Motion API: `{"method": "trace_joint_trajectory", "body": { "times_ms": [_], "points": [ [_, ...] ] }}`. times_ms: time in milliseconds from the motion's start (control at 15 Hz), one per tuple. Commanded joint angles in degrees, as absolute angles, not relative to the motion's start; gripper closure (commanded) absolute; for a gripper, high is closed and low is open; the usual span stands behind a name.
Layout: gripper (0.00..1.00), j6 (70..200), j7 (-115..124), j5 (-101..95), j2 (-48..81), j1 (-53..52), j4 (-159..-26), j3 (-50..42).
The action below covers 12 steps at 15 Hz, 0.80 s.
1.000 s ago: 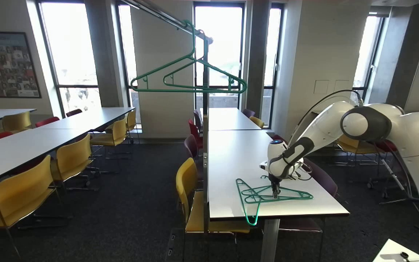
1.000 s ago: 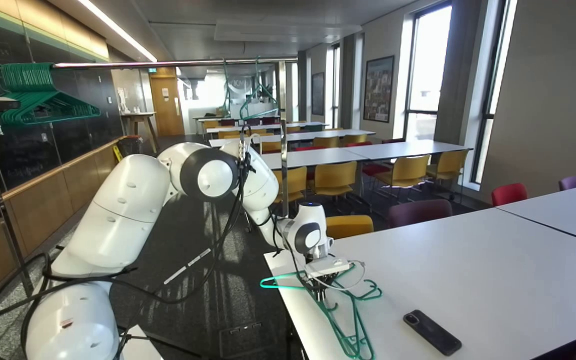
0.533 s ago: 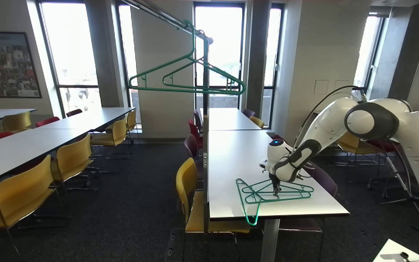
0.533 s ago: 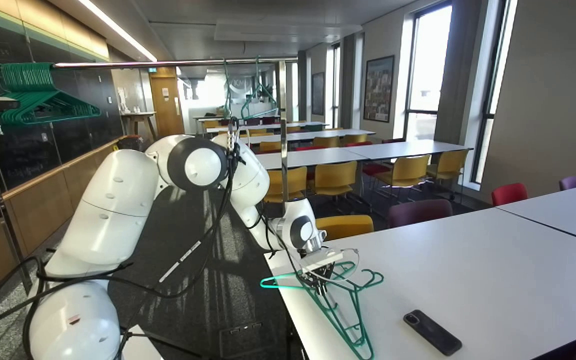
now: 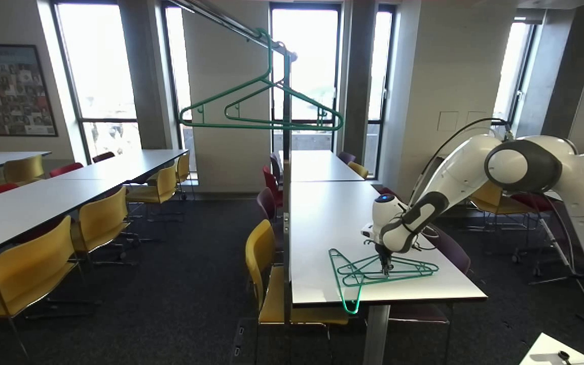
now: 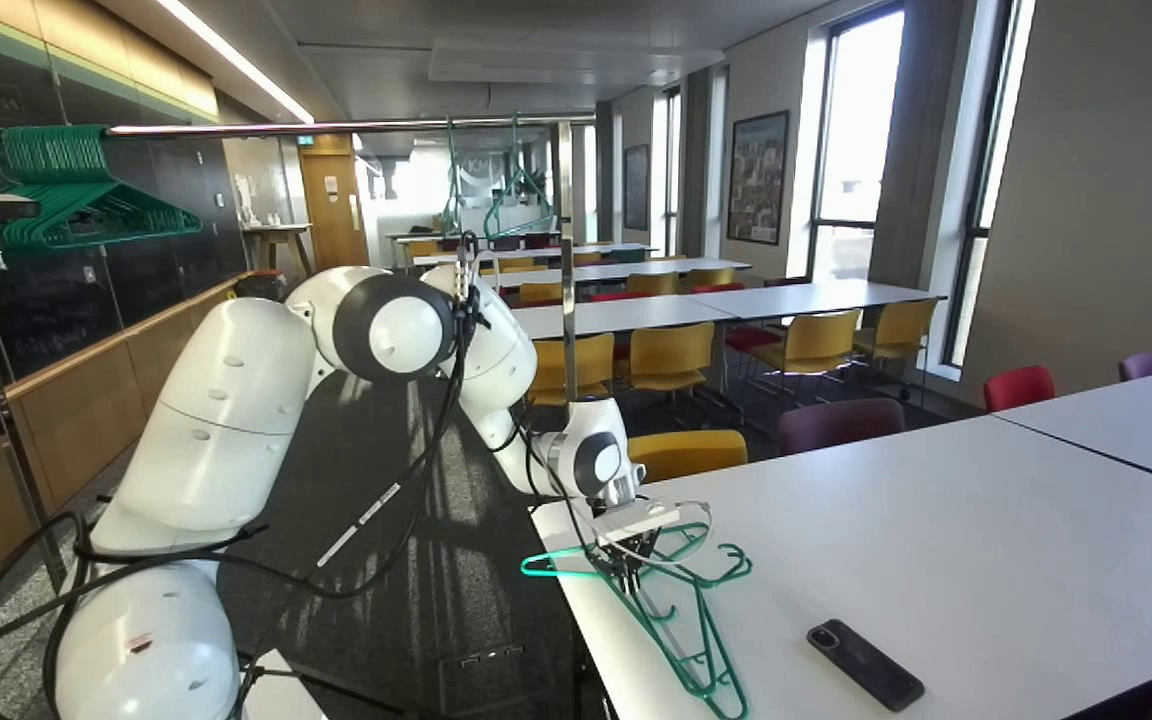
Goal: Put one hanger on the cloth rack
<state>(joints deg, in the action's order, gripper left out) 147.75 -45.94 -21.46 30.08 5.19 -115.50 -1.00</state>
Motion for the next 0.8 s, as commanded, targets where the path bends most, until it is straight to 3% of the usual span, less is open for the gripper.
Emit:
{"method": "trace_joint_trajectory", "body": {
  "times_ms": [0, 333, 733],
  "points": [
    [0.98, 140.15, -44.84, -16.68, 30.23, 6.96, -111.72, -0.53],
    [0.98, 138.79, -34.89, -15.98, 30.87, 5.89, -109.1, -3.0],
    [0.98, 145.18, -17.93, -31.32, 27.79, -0.62, -114.08, -9.01]
  ]
}}
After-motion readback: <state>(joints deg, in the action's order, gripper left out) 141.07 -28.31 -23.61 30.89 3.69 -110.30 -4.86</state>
